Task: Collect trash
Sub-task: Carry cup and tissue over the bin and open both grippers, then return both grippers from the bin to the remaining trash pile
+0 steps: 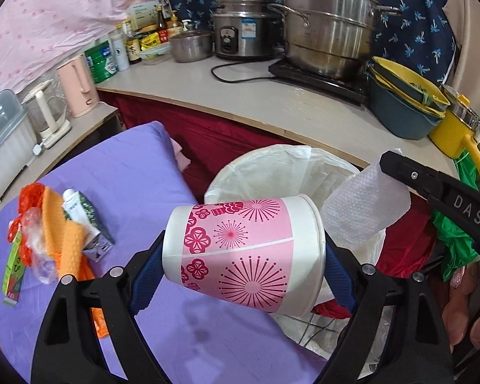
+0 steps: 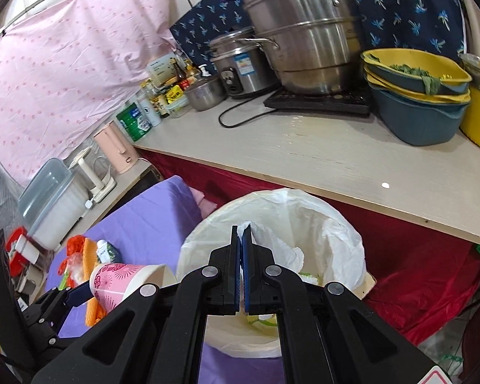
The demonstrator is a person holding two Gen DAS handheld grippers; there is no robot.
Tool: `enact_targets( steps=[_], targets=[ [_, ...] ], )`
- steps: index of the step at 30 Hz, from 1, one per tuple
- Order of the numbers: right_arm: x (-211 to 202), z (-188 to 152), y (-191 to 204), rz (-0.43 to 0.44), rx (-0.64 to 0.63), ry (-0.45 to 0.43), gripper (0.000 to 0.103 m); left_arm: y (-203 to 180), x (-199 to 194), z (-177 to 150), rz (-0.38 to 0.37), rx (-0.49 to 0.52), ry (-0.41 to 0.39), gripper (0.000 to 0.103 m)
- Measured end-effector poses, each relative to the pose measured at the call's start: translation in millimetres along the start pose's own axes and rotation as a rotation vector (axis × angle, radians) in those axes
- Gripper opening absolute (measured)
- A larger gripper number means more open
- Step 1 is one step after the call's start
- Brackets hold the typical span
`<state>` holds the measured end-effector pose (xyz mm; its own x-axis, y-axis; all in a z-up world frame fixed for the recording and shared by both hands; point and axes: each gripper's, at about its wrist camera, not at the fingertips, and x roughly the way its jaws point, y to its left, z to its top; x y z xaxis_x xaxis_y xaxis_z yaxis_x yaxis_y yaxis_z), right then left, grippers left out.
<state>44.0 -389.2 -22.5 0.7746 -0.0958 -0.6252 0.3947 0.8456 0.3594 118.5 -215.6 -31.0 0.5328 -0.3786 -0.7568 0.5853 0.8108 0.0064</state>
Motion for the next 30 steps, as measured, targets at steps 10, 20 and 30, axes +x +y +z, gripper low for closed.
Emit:
enact_targets(
  steps=[10,20,30],
  targets=[
    [27.8,-1.2,-25.1,0.003,0.056,0.038,0.011,-16.9,44.8,4.5,-0.041,0.025,0.072,0.083],
    [23.7,3.3,-25.2,0.017,0.083,0.016,0.039,-9.9,43.5,3.2,-0.046,0.009,0.055,0.09],
    [27.6,0.9,-3.1,0.03,0.05,0.033,0.041,18.5,27.0,0.6,0.006,-0.043,0.028,0.09]
  ],
)
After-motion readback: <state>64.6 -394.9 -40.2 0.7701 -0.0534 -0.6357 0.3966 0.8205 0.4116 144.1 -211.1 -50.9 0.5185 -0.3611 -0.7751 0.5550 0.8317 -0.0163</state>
